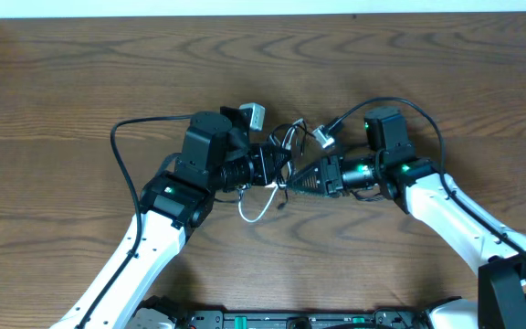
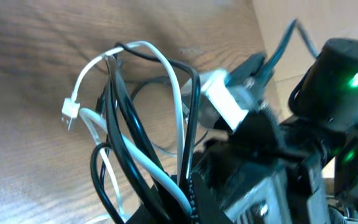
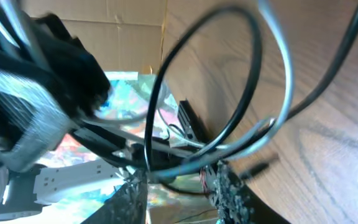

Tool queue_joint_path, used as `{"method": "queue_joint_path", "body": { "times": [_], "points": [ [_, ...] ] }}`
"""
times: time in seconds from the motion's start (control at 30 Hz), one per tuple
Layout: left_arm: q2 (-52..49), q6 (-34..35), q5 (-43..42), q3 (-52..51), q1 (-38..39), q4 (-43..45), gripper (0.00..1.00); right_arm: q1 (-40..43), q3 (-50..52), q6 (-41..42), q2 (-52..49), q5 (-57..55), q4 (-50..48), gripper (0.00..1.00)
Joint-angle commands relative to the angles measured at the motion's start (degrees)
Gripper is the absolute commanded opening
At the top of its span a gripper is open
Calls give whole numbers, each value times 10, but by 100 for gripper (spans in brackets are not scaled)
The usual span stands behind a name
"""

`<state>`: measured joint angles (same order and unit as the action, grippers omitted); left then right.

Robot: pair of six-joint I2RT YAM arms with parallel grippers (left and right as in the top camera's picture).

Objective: Untangle cables

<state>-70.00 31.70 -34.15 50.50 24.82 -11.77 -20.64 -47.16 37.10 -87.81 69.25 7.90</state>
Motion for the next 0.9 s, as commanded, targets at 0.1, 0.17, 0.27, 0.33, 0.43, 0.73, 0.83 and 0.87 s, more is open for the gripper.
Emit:
{"method": "queue_joint_path", "body": {
  "times": [0.1, 0.17, 0.27, 0.33, 0.43, 0.73, 0.83, 0.87],
  "points": [
    [0, 3, 5, 3, 1, 19, 8, -18, 1, 8, -3, 3, 0, 41],
    [0, 3, 5, 3, 1, 18, 8, -19, 1, 8, -3, 3, 0, 41],
    [0, 3, 2, 3, 1, 18, 8, -19, 1, 8, -3, -4, 0, 36],
    [0, 3, 0, 3, 1, 16, 8, -19, 1, 8, -3, -15, 0, 35],
    [0, 3, -4, 3, 2, 5, 8, -19, 1, 8, -3, -52, 0, 36],
    [0, 3, -27, 3, 9, -46, 8, -21, 1, -13, -3, -276, 8, 30],
    [0, 3, -28, 3, 10, -44, 8, -28, 1, -14, -3, -333, 37, 27],
    [0, 3, -27, 3, 10, -44, 8, -29, 1, -14, -3, -323, 41, 27]
  ]
}}
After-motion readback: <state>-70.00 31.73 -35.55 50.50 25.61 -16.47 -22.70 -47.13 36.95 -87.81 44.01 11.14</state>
